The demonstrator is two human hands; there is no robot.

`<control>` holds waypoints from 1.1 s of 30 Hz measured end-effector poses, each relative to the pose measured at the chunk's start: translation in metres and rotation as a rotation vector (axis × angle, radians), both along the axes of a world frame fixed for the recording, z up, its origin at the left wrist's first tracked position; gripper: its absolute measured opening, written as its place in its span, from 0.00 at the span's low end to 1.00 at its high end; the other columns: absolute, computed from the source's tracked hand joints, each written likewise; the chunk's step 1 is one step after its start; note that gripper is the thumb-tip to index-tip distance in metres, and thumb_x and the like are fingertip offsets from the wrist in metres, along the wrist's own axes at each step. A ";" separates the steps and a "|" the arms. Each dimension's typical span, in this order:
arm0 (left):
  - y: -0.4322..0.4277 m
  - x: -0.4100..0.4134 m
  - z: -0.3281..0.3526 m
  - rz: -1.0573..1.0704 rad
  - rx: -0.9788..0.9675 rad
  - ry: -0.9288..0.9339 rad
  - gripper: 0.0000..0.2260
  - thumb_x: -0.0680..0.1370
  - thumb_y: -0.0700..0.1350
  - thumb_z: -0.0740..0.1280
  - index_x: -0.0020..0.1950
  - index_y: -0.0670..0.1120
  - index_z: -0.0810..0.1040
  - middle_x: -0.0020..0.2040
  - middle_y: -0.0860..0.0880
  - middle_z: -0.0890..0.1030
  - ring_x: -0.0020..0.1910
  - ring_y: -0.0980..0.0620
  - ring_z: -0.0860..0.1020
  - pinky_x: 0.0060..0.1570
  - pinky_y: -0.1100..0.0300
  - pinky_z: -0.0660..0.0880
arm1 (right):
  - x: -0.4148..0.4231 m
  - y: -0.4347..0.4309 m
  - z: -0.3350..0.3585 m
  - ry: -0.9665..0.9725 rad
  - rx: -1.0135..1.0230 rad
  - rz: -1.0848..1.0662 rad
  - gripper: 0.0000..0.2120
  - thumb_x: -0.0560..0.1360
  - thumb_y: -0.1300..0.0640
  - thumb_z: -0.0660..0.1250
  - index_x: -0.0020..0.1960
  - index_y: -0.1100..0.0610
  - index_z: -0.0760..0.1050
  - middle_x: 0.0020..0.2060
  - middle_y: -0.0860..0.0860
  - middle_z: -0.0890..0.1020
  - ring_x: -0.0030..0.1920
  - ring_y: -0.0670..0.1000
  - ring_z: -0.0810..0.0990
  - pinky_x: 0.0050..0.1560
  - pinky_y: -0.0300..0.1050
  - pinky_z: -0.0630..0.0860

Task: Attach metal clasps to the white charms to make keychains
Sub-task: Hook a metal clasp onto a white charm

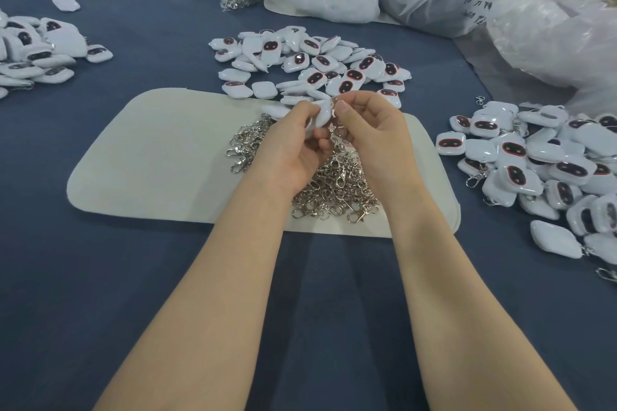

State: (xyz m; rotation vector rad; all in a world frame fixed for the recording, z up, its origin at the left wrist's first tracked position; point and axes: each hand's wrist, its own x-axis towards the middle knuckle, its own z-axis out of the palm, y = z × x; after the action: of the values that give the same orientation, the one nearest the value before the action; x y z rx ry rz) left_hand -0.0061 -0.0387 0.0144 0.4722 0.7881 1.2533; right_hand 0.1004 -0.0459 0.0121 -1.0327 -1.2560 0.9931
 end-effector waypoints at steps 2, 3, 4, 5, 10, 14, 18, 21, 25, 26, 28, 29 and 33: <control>0.000 0.000 0.000 -0.001 -0.001 -0.003 0.05 0.79 0.38 0.58 0.46 0.41 0.73 0.29 0.50 0.72 0.21 0.60 0.66 0.21 0.68 0.66 | 0.000 0.000 0.000 -0.010 -0.006 0.006 0.06 0.77 0.64 0.66 0.44 0.54 0.76 0.37 0.47 0.80 0.38 0.43 0.77 0.40 0.35 0.75; -0.001 0.000 0.001 -0.003 0.000 0.003 0.06 0.80 0.38 0.58 0.45 0.41 0.73 0.28 0.50 0.71 0.21 0.60 0.66 0.21 0.68 0.66 | 0.000 0.000 0.000 -0.008 -0.012 0.011 0.06 0.77 0.64 0.65 0.44 0.54 0.76 0.37 0.48 0.80 0.38 0.44 0.77 0.41 0.37 0.75; -0.001 0.000 0.001 -0.002 0.001 0.011 0.06 0.80 0.39 0.58 0.44 0.41 0.73 0.29 0.50 0.72 0.21 0.60 0.66 0.21 0.68 0.66 | 0.000 0.001 0.000 0.000 -0.019 0.016 0.06 0.77 0.64 0.65 0.44 0.54 0.76 0.38 0.49 0.79 0.39 0.45 0.77 0.41 0.38 0.75; -0.001 0.000 0.001 0.004 0.001 0.023 0.07 0.79 0.39 0.59 0.44 0.42 0.73 0.30 0.50 0.72 0.21 0.60 0.66 0.22 0.68 0.66 | 0.000 0.001 -0.001 0.008 -0.026 0.019 0.06 0.77 0.64 0.65 0.44 0.55 0.76 0.38 0.49 0.79 0.38 0.46 0.77 0.41 0.39 0.75; 0.001 0.002 0.000 0.104 0.055 0.241 0.03 0.78 0.38 0.61 0.47 0.44 0.73 0.32 0.50 0.72 0.23 0.60 0.67 0.23 0.67 0.66 | 0.002 0.003 -0.003 -0.042 -0.031 0.011 0.06 0.78 0.62 0.64 0.44 0.54 0.74 0.37 0.49 0.78 0.38 0.47 0.75 0.43 0.40 0.75; 0.000 0.004 -0.004 0.197 0.177 0.529 0.05 0.77 0.40 0.63 0.48 0.50 0.71 0.37 0.50 0.73 0.30 0.57 0.69 0.31 0.63 0.68 | 0.005 0.005 -0.005 -0.040 -0.058 0.042 0.07 0.79 0.62 0.63 0.43 0.55 0.73 0.36 0.51 0.77 0.36 0.47 0.73 0.43 0.42 0.72; -0.003 0.004 -0.006 0.289 0.380 0.779 0.07 0.77 0.41 0.63 0.51 0.51 0.69 0.40 0.54 0.73 0.29 0.62 0.71 0.33 0.67 0.69 | 0.010 0.007 -0.006 -0.140 -0.061 0.035 0.07 0.79 0.61 0.63 0.42 0.55 0.74 0.33 0.49 0.78 0.37 0.51 0.74 0.46 0.50 0.71; -0.006 0.003 -0.008 0.329 0.590 1.029 0.08 0.78 0.41 0.63 0.54 0.52 0.67 0.40 0.57 0.73 0.31 0.67 0.72 0.31 0.74 0.67 | 0.013 0.008 -0.007 -0.241 -0.085 0.016 0.07 0.78 0.61 0.64 0.41 0.56 0.74 0.32 0.50 0.78 0.36 0.50 0.74 0.45 0.54 0.73; -0.007 0.006 -0.012 0.292 0.763 1.309 0.11 0.79 0.41 0.62 0.61 0.48 0.71 0.48 0.55 0.75 0.43 0.57 0.73 0.41 0.64 0.67 | 0.015 0.010 -0.009 -0.279 -0.187 0.043 0.12 0.79 0.62 0.62 0.37 0.58 0.74 0.34 0.59 0.76 0.36 0.55 0.72 0.42 0.56 0.72; -0.007 0.007 -0.012 0.297 0.779 1.332 0.11 0.79 0.41 0.62 0.61 0.47 0.71 0.49 0.55 0.75 0.44 0.54 0.74 0.42 0.62 0.67 | 0.014 0.010 -0.009 -0.227 -0.209 0.049 0.12 0.79 0.63 0.62 0.37 0.60 0.74 0.35 0.60 0.75 0.37 0.55 0.72 0.43 0.55 0.70; -0.007 0.008 -0.010 0.329 0.743 1.271 0.10 0.79 0.42 0.63 0.60 0.49 0.71 0.47 0.57 0.75 0.43 0.56 0.76 0.41 0.63 0.70 | 0.012 0.009 -0.008 -0.092 -0.231 0.043 0.08 0.79 0.63 0.62 0.41 0.63 0.74 0.38 0.61 0.75 0.40 0.56 0.72 0.47 0.55 0.72; -0.007 0.007 -0.009 0.347 0.687 1.196 0.09 0.79 0.42 0.63 0.58 0.51 0.70 0.45 0.58 0.75 0.41 0.59 0.76 0.39 0.65 0.72 | 0.011 0.008 -0.007 -0.034 -0.225 0.045 0.07 0.79 0.64 0.63 0.42 0.62 0.73 0.38 0.61 0.76 0.41 0.56 0.73 0.49 0.55 0.73; 0.001 0.002 -0.004 0.319 0.313 0.647 0.05 0.78 0.42 0.65 0.52 0.50 0.71 0.43 0.52 0.76 0.32 0.60 0.75 0.36 0.64 0.73 | 0.006 0.003 -0.002 -0.022 -0.125 0.060 0.06 0.77 0.65 0.65 0.44 0.56 0.74 0.37 0.51 0.78 0.40 0.51 0.76 0.48 0.49 0.74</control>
State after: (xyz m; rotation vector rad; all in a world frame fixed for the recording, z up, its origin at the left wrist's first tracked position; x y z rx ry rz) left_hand -0.0040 -0.0380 0.0099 1.0711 1.2498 1.5501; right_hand 0.1061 -0.0433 0.0105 -1.1102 -1.2614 1.1212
